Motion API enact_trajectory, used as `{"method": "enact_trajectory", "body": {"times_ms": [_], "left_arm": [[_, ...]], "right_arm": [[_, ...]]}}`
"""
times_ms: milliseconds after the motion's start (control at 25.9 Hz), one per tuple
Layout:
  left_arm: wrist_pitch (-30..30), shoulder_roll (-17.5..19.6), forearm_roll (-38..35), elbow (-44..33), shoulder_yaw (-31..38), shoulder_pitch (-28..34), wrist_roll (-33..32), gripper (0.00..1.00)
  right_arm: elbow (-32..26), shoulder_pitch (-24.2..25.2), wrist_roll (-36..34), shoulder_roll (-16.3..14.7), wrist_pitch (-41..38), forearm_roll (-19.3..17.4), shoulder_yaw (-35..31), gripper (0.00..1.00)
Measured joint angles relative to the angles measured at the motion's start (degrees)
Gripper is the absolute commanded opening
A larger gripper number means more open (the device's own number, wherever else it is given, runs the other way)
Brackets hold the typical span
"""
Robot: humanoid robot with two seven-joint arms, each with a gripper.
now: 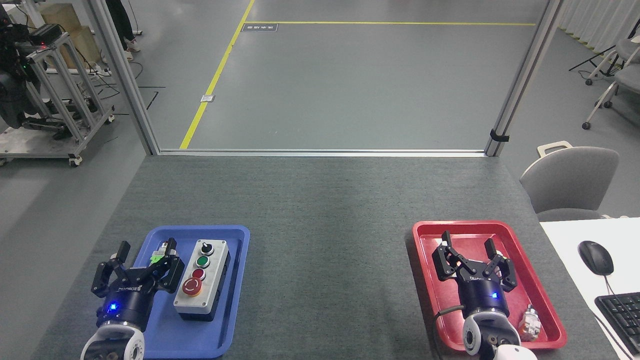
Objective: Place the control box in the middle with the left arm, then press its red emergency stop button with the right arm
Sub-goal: 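Grasp the grey control box in the blue tray with the left gripper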
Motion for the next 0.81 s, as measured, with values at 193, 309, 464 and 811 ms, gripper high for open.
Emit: {"method": "enact_trajectory", "body": {"times_ms": [193,309,464,811], "left_arm": [[0.0,0.0,0.1,-0.1,0.0,0.2,0.0,1.0],[-0.1,0.0,0.3,-1.5,0.1,0.8,0.0,1.0],[-1.5,-0.1,0.5,-4.9,0.0,3.8,0.0,1.0],[-5.4,-1.3,-2.7,-5.2,-4.3,8.3,0.7,0.99]], "right_arm": [[-0.1,0.1,0.0,0.3,-0.1,0.0,0.0,1.0],[-0.4,-0.1,0.0,0.4,-0.3,0.1,0.1,1.0],[-0.6,-0.2,0.0,0.3,-0.4,0.1,0.1,1.0],[-0.6,-0.7,-0.1,1.9,-0.3,0.1,0.1,1.0]]}}
